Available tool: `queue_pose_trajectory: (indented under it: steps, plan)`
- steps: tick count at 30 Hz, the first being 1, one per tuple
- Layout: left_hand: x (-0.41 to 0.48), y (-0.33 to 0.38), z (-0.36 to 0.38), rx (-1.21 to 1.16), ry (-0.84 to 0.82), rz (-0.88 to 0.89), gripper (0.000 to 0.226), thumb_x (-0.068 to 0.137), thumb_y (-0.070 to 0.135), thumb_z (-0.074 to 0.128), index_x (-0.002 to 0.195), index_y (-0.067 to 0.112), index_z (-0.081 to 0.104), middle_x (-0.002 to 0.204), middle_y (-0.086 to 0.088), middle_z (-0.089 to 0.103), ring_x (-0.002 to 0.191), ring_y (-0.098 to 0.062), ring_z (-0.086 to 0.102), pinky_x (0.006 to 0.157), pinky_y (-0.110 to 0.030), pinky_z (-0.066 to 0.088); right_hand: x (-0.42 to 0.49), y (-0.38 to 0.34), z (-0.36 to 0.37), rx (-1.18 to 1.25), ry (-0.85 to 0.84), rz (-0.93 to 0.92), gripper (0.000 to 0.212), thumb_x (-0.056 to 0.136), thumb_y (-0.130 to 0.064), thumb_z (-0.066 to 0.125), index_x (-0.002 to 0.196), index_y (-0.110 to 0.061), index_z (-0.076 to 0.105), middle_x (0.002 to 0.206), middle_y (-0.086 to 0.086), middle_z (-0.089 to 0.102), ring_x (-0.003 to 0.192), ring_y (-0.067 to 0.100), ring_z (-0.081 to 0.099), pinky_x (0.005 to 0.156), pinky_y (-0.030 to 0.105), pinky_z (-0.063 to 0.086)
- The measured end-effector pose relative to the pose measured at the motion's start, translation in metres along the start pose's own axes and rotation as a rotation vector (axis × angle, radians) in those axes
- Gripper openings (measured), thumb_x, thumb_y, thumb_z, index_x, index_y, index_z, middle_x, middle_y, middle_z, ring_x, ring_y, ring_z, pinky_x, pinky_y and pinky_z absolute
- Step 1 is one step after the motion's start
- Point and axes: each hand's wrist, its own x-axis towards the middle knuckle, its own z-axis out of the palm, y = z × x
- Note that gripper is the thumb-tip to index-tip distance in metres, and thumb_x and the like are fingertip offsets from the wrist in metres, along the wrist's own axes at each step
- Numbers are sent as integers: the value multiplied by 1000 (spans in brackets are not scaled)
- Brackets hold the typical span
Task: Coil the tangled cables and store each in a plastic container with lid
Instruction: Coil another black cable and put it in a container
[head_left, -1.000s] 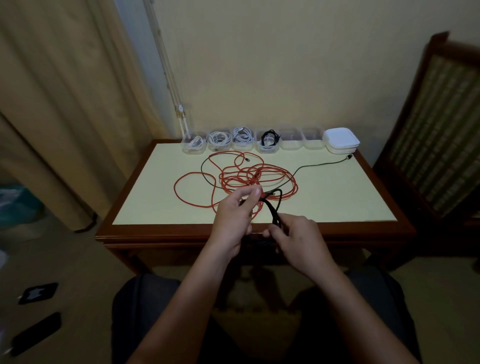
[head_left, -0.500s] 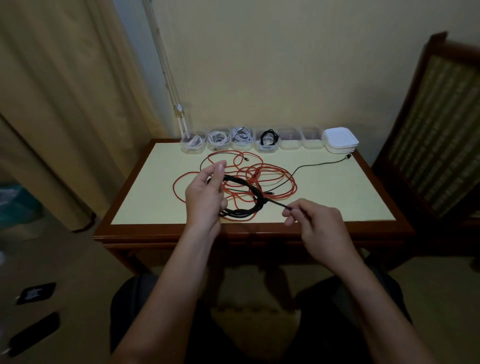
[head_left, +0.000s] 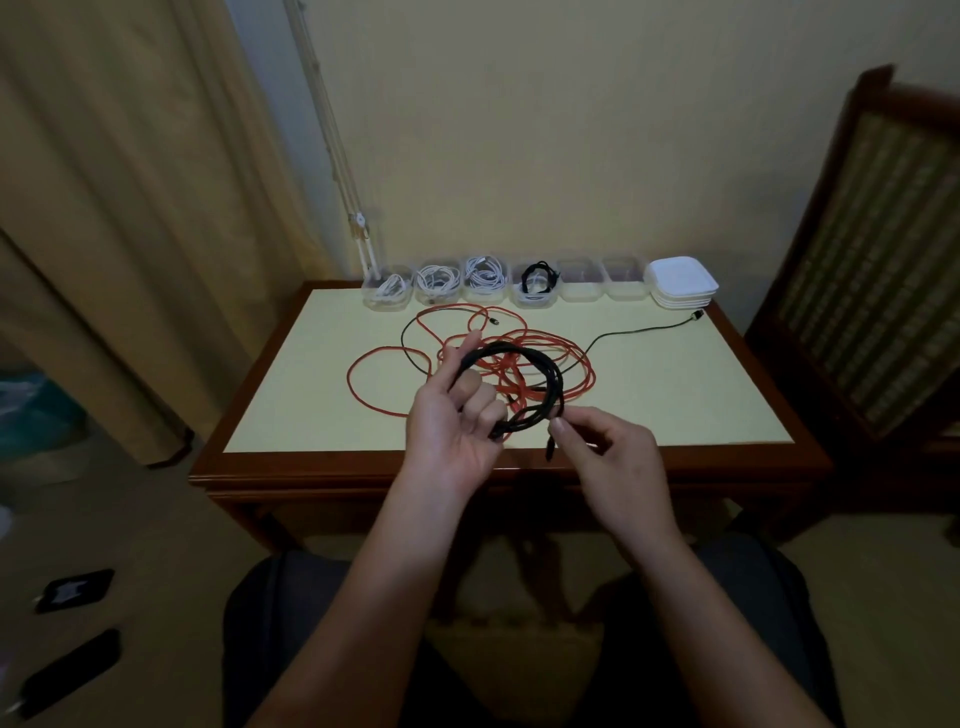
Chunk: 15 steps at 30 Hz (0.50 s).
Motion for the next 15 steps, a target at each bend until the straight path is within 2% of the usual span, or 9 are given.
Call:
queue_pose_trajectory:
  steps: [3,6,8,12,15]
  plan:
    - [2,-5,0,50,-19,38,29,105,34,47,115,13,65,49,8,21,35,-5,17,34,-18,15,3,0,3,122,40,95,17,93,-11,71,107,-13,79,91,-4,79,87,4,72,77,13,54]
    - [3,-12,0,144,-39,105,30,106,32,45,118,12,63,49,8,22,36,-4,19,35,-17,20,4,-9,9,506,54,300,16,91,2,70,104,-3,77,87,11,78,77,17,74,69,20,58]
    - [2,-20,0,290,-21,215,30,107,30,44,120,11,62,52,6,22,40,-5,20,38,-18,22,4,-15,11,665,75,395,17,91,5,67,106,2,75,93,14,78,83,19,75,70,21,58]
    - [-2,-31,-5,571,57,420,28,106,32,45,120,18,66,58,3,28,47,-7,25,44,-20,28,4,-22,11,922,50,591,26,95,8,51,114,5,69,105,19,76,97,29,75,76,29,62]
    - [-5,-34,-7,626,32,469,28,106,32,45,120,19,65,55,5,34,47,-6,30,45,-20,35,4,-23,9,990,25,618,21,94,-2,62,113,5,68,106,21,75,98,30,75,78,32,62]
